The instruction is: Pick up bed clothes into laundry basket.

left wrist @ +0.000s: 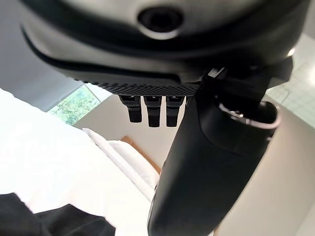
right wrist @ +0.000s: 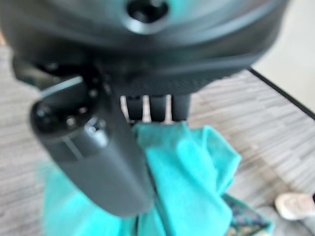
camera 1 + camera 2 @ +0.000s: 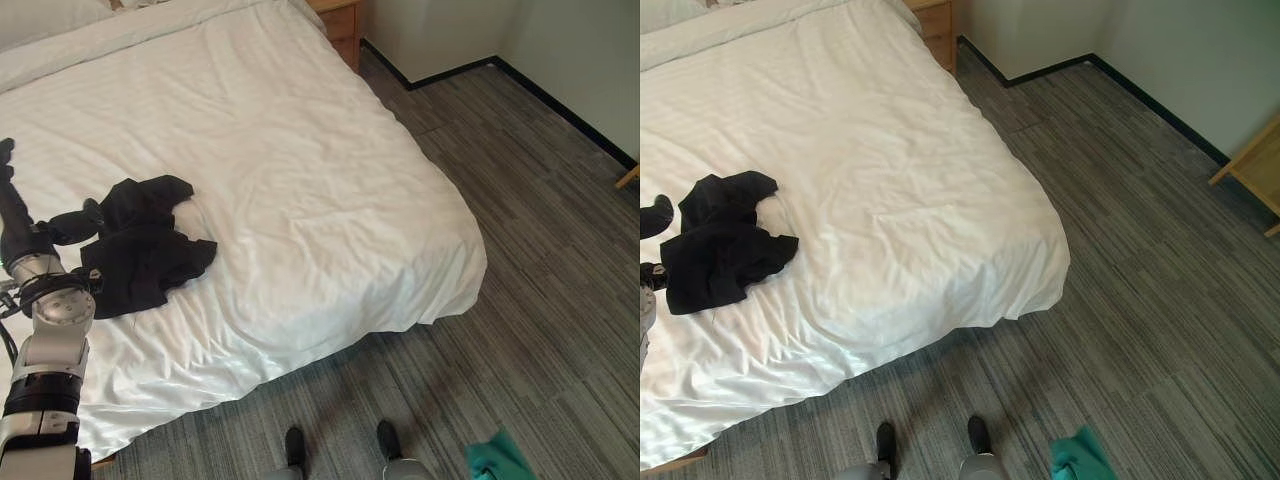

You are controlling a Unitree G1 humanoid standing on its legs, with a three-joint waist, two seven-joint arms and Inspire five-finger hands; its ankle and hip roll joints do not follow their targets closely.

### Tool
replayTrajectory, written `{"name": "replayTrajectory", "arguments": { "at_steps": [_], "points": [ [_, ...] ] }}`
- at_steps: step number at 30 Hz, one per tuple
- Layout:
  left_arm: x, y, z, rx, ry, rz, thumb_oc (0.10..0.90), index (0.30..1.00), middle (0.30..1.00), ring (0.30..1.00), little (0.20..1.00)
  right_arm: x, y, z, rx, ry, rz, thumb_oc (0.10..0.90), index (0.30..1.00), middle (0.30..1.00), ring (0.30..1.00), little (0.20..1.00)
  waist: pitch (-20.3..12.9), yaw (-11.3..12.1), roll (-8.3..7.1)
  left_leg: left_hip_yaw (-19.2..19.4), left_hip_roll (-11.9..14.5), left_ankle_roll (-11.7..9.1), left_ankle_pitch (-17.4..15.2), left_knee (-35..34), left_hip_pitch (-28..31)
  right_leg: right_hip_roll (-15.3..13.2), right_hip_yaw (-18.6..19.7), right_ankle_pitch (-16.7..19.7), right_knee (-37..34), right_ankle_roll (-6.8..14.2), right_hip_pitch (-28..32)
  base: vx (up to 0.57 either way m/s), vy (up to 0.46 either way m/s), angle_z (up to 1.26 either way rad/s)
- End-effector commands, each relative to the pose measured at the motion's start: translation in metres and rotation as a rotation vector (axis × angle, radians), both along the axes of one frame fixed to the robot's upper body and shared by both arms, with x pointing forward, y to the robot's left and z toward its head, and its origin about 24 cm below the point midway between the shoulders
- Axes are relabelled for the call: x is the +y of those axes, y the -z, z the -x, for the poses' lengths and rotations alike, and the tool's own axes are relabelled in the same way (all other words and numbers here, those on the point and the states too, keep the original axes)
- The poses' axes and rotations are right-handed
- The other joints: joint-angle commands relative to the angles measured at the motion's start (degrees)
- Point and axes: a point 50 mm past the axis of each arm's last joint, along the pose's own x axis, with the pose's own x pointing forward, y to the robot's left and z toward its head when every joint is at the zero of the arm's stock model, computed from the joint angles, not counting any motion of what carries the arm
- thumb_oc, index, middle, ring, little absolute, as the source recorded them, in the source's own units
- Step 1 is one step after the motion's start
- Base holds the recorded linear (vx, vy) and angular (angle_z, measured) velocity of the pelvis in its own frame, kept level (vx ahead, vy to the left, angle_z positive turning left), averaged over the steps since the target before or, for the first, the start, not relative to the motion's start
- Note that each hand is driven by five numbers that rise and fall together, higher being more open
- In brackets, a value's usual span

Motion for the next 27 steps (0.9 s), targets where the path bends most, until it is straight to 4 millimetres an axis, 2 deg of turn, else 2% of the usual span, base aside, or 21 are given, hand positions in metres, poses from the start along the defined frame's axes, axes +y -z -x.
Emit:
{"name": "replayTrajectory", "arguments": {
  "at_steps": [1,2,3,4,5,7,8,9,11,12,13,15,16,19,21,22,23,24,26,27],
  "points": [
    [0.012,-0.056,-0.01,-0.067,-0.037,-0.152,0.8,0.9,0.9,0.9,0.9,-0.053,-0.042,0.015,0.076,-0.009,0.18,0.4,0.3,0.3,0.3,0.3,-2.8,-1.1,-1.67,-0.5,2.4,-3.2,-2.7,0.1,-0.2,-0.4,-0.7,-3.7,0.7,2.7,3.1,0.02,0.011,-0.21],
    [0.017,-0.048,-0.014,-0.005,-0.065,-0.135,0.8,0.9,0.9,0.9,0.9,-0.059,-0.048,0.007,0.065,-0.032,0.202,0.4,0.3,0.3,0.3,0.3,-2.8,-1.5,-1.9,0.1,2.5,-3.3,-2.6,0.1,-0.8,-0.3,-0.5,-3.4,0.7,3.0,2.1,-0.02,0.015,-0.22],
    [0.028,-0.032,-0.015,0.095,-0.112,-0.105,0.8,0.9,0.9,0.9,0.9,-0.065,-0.055,-0.003,0.049,-0.055,0.227,0.4,0.3,0.3,0.3,0.3,-2.8,-2.0,-2.21,0.6,2.7,-3.3,-2.5,0.1,-1.5,-0.1,-0.1,-2.8,0.7,3.3,0.8,-0.07,0.019,-0.23],
    [0.026,-0.019,-0.023,0.199,-0.116,-0.08,0.8,0.9,0.9,0.9,0.9,-0.071,-0.064,-0.016,0.033,-0.096,0.262,0.4,0.3,0.3,0.3,0.3,-2.5,-2.7,-2.8,1.3,2.9,-3.4,-2.5,0.1,-3.0,0.2,0.2,-2.0,0.7,3.8,-1.4,-0.08,0.026,-0.29],
    [0.019,0.001,-0.028,0.268,-0.098,-0.038,0.8,0.9,0.9,0.9,0.9,-0.071,-0.065,-0.021,0.027,-0.105,0.262,0.4,0.3,0.3,0.3,0.3,-2.4,-2.8,-3.18,1.6,3.0,-3.3,-2.3,0.1,-4.1,0.3,0.2,-1.6,0.7,3.9,-2.7,-0.1,0.018,-0.39],
    [0.006,0.027,-0.035,0.37,-0.067,0.017,0.8,0.9,0.9,0.9,0.9,-0.074,-0.069,-0.03,0.022,-0.129,0.275,0.4,0.3,0.3,0.3,0.3,-2.5,-3.5,-3.64,2.1,3.0,-3.3,-2.2,0.1,-5.8,0.5,0.2,-1.1,0.7,4.1,-4.7,-0.04,0.022,-0.34],
    [0.006,0.027,-0.036,0.37,-0.066,0.018,0.8,0.9,0.9,0.9,0.9,-0.074,-0.07,-0.03,0.022,-0.129,0.275,0.4,0.3,0.3,0.3,0.3,-2.6,-3.4,-3.6,2.2,3.1,-3.3,-2.2,0.1,-5.9,0.6,0.2,-1.1,0.7,4.1,-4.9,-0.01,0.039,-0.16],
    [-0.001,0.041,-0.037,0.425,-0.054,0.043,0.714,0.771,0.771,0.771,0.771,-0.071,-0.068,-0.037,0.015,-0.14,0.274,0.4,0.3,0.3,0.3,0.3,-2.5,-3.7,-3.76,2.5,3.1,-3.2,-2.1,0.1,-6.5,0.7,0.2,-1.0,0.7,4.1,-5.5,-0.02,0.051,-0.18],
    [-0.011,0.066,-0.037,0.532,-0.036,0.074,0.4,0.3,0.3,0.3,0.3,-0.074,-0.073,-0.047,-0.006,-0.147,0.284,0.4,0.3,0.3,0.3,0.3,-2.2,-4.1,-4.03,3.2,3.0,-3.2,-2.1,0.1,-6.7,0.7,0.1,-0.7,0.7,4.4,-6.3,-0.02,0.124,-0.18],
    [-0.023,0.11,-0.023,0.685,-0.014,0.131,0.4,0.3,0.3,0.3,0.3,-0.079,-0.08,-0.053,-0.006,-0.155,0.301,0.4,0.3,0.3,0.3,0.3,-2.1,-4.4,-4.46,3.9,2.8,-3.2,-2.3,0.1,-6.3,0.5,0.1,-0.5,0.7,4.6,-6.3,0.01,0.169,-0.09],
    [-0.025,0.118,-0.019,0.706,-0.015,0.149,0.4,0.3,0.3,0.3,0.3,-0.084,-0.087,-0.055,-0.014,-0.148,0.318,0.4,0.3,0.3,0.3,0.3,-2.2,-4.5,-4.57,4.2,2.8,-3.2,-2.4,0.1,-5.8,0.4,0.1,-0.4,0.7,4.7,-6.1,0.03,0.172,-0.1],
    [-0.026,0.119,-0.019,0.715,-0.007,0.141,0.4,0.3,0.3,0.3,0.3,-0.088,-0.093,-0.056,-0.023,-0.144,0.333,0.4,0.3,0.3,0.3,0.3,-2.1,-4.6,-4.74,4.6,2.7,-3.1,-2.6,0.1,-5.2,0.2,0.1,-0.4,0.7,4.8,-5.7,0.03,0.102,-0.12],
    [-0.025,0.107,-0.026,0.666,-0.011,0.117,0.4,0.3,0.3,0.3,0.3,-0.095,-0.102,-0.057,-0.054,-0.12,0.355,0.4,0.3,0.3,0.3,0.3,-2.2,-5.1,-5.04,5.0,2.3,-2.9,-3.1,0.1,-4.1,-0.2,0.3,0.0,0.7,5.1,-5.2,0.02,0.131,-0.1],
    [-0.032,0.039,-0.06,0.449,0.023,-0.004,0.4,0.3,0.3,0.3,0.3,-0.097,-0.108,-0.061,-0.105,-0.1,0.368,0.4,0.3,0.3,0.3,0.3,-2.1,-5.3,-5.33,6.0,1.6,-2.6,-3.8,0.1,-3.4,-1.1,0.3,0.8,0.7,6.2,-5.4,-0.02,0.117,-0.04],
    [-0.059,-0.021,-0.085,0.218,0.095,-0.108,0.4,0.3,0.3,0.3,0.3,-0.094,-0.106,-0.067,-0.145,-0.083,0.364,0.4,0.3,0.3,0.3,0.3,-1.8,-5.3,-5.89,6.8,1.4,-2.7,-4.0,0.1,-3.7,-1.4,-0.5,2.4,0.7,7.4,-6.4,-0.11,0.0,-0.01],
    [-0.078,-0.061,-0.091,0.053,0.137,-0.183,0.4,0.3,0.3,0.3,0.3,-0.092,-0.105,-0.072,-0.173,-0.074,0.367,0.4,0.3,0.3,0.3,0.3,-1.3,-4.9,-6.24,7.4,1.7,-2.7,-3.9,0.1,-3.9,-1.6,-2.3,3.2,0.7,7.9,-7.1,-0.16,-0.073,-0.06],
    [-0.09,-0.084,-0.092,-0.048,0.171,-0.225,0.4,0.3,0.3,0.3,0.3,-0.09,-0.105,-0.078,-0.197,-0.07,0.364,0.4,0.3,0.3,0.3,0.3,-1.1,-4.3,-6.28,7.9,2.3,-2.7,-3.6,0.1,-4.3,-1.9,-4.8,3.5,0.7,7.9,-7.4,-0.16,-0.11,-0.17],
    [-0.116,-0.127,-0.088,-0.228,0.24,-0.314,0.4,0.3,0.3,0.3,0.3,-0.09,-0.106,-0.081,-0.218,-0.058,0.371,0.4,0.3,0.3,0.3,0.3,-1.1,-3.5,-6.01,8.8,3.3,-2.8,-3.7,0.1,-4.5,-2.5,-8.2,3.0,0.7,7.8,-6.6,-0.12,-0.132,-0.37],
    [-0.143,-0.154,-0.074,-0.396,0.332,-0.377,0.4,0.3,0.3,0.3,0.3,-0.088,-0.106,-0.087,-0.235,-0.064,0.374,0.4,0.3,0.3,0.3,0.3,-1.3,-2.0,-6.37,10.8,5.5,-3.3,-2.9,0.1,-4.1,-4.2,-13.6,3.1,0.8,7.3,-4.5,-0.15,-0.149,-0.58],
    [-0.158,-0.168,-0.056,-0.517,0.404,-0.447,0.4,0.3,0.3,0.3,0.3,-0.09,-0.11,-0.088,-0.251,-0.067,0.388,0.4,0.3,0.3,0.3,0.3,-1.6,-0.1,-6.83,13.3,7.7,-3.6,-2.7,0.1,-2.7,-6.4,-17.6,2.6,1.9,6.7,-1.5,-0.17,-0.115,-0.8]
  ]
}}
